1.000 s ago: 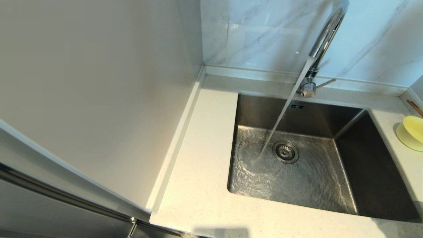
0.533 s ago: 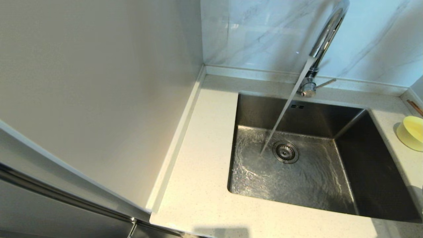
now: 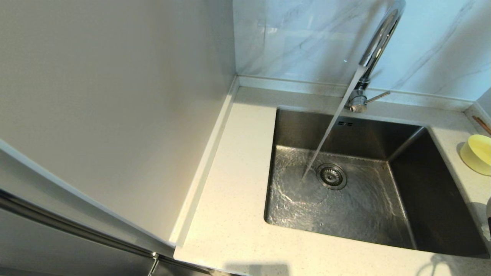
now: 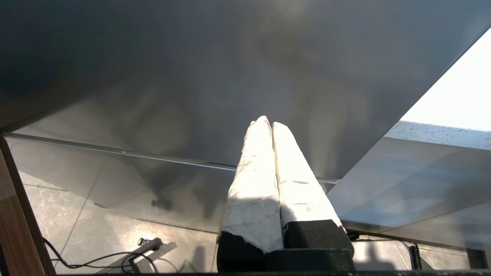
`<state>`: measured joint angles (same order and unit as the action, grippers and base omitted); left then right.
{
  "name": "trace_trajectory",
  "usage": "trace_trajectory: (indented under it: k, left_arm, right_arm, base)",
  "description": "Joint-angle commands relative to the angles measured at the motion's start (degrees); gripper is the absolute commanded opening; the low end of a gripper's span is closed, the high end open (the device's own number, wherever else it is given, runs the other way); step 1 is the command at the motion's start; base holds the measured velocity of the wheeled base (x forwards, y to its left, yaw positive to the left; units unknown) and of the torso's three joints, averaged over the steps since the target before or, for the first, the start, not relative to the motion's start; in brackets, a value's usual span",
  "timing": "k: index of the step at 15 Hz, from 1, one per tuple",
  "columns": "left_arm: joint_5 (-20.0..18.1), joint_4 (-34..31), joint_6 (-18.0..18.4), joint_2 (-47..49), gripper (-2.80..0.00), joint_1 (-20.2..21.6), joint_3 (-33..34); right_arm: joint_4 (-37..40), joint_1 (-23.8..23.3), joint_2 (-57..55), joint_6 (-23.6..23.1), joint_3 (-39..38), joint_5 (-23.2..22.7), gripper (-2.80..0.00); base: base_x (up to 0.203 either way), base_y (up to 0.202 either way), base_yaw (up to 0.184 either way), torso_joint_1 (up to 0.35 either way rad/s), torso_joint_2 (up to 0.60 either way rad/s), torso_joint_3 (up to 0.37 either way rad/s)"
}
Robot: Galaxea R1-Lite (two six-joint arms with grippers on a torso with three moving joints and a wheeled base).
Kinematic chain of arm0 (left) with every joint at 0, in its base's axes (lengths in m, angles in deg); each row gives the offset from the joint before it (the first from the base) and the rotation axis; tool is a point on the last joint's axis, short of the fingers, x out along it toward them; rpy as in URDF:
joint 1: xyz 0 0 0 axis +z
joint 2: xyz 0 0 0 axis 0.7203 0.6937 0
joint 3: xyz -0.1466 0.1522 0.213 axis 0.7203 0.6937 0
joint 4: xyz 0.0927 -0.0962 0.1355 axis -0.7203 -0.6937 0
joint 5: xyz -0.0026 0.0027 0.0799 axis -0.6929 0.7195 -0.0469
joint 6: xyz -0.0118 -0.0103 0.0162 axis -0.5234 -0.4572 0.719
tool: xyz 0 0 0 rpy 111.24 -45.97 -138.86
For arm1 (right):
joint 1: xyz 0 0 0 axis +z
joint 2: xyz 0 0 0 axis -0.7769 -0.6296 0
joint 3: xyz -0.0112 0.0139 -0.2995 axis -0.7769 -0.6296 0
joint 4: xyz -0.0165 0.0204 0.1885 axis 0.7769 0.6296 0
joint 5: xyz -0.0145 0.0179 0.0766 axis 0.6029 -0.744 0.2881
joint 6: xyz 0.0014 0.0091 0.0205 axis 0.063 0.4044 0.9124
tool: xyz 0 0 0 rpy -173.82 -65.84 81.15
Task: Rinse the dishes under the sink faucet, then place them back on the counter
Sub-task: Place the plate on the table
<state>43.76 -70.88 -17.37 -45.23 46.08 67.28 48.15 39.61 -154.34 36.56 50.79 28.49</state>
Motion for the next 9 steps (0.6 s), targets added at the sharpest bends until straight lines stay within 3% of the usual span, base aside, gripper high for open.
trace_trajectory:
  k: [1,5,9]
  left_arm:
    - [-0.06,-0.02,0.0,0.0,-2.8,0.0,0.0]
    - [-0.06,-0.02,0.0,0.0,-2.8,0.0,0.0]
    - [0.03,-0.02,0.0,0.0,-2.8,0.0,0.0]
  right_arm:
    - [-0.13,-1.18,-1.95,-0.14,-0.12,0.07,-2.8]
    - [-1.08,-4.51,-3.17,-1.62,-0.43,0.07,-2.8]
    - [-8.19,-5.97,-4.79,-3.74,-3.99,0.07,-2.8]
  base:
    - [0.0,0.0,0.0,0.002,-0.01,0.026]
    - [0.0,0.0,0.0,0.0,0.0,0.0]
    - [0.0,0.0,0.0,0.0,0.0,0.0]
